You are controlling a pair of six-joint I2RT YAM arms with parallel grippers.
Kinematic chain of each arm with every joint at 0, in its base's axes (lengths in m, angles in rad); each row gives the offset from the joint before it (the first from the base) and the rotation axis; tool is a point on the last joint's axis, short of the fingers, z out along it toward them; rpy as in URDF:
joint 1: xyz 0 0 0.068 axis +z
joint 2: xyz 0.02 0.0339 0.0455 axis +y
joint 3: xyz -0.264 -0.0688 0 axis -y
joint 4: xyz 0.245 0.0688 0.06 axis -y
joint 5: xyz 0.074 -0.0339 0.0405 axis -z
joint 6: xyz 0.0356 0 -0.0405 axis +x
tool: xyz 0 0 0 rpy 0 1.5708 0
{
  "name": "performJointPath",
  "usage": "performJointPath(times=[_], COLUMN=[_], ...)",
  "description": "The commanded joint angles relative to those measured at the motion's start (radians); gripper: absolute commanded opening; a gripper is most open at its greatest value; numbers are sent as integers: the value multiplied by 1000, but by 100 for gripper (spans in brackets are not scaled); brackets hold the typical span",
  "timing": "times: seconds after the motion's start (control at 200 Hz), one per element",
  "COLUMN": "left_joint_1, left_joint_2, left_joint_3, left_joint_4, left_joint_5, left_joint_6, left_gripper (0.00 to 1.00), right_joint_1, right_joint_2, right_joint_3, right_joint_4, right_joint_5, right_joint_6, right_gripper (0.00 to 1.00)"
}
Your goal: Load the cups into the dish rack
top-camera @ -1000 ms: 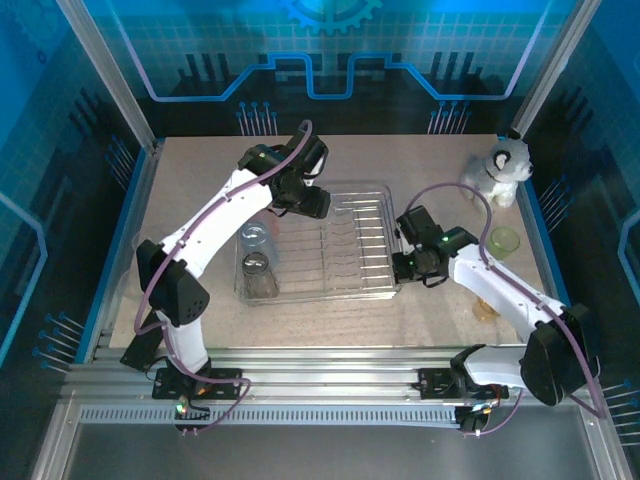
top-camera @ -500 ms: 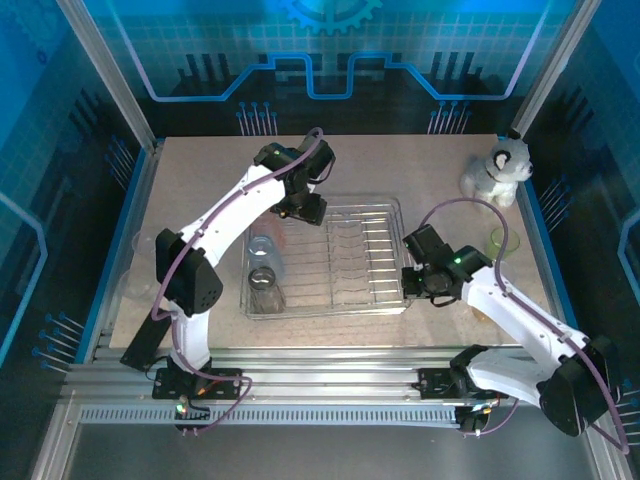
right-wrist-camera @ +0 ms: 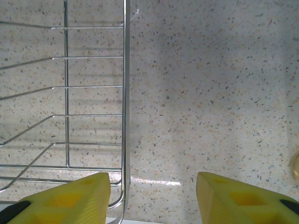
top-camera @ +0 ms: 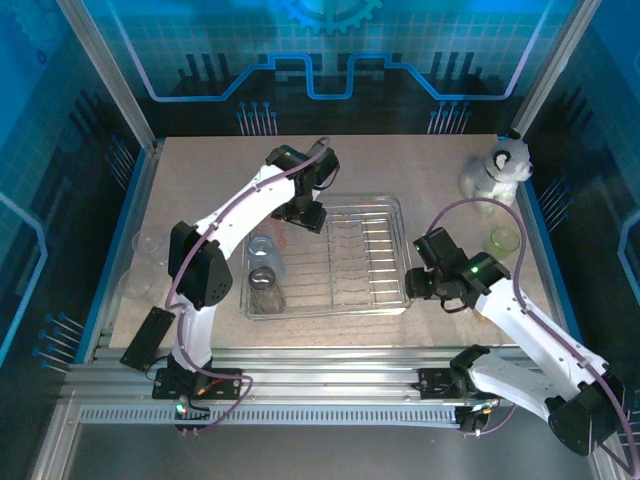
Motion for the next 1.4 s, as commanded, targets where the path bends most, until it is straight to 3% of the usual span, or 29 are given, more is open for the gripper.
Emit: performJointPath(times=[0.0, 0.195, 0.495, 0.731, 1.011, 1.396], left_joint_1=[-1, 4, 10, 10, 10, 10], left_joint_2=[13, 37, 74, 75, 45, -131], left_joint_3=[43, 46, 57, 57, 50, -27], left_joint_4=[-30, -14, -4, 13, 39, 107], left_joint_5=[5, 9, 23, 21, 26, 23], left_joint_6=[27, 37, 44, 46, 49, 33], left_gripper=[41, 53, 63, 79, 84, 85], right_joint_1=[-10, -17, -50, -58, -60, -62], right_joint_2=[-14, -51, -78, -78, -87, -116], right_joint_3=[22, 22, 50, 60, 77, 89], right_joint_4=[-25, -15, -27, -34, -45, -53], right_joint_5=[26, 30, 24, 4, 4, 11], right_joint_6=[-18, -26, -56, -66, -66, -61], right_gripper=[52, 58, 59, 59, 59, 59])
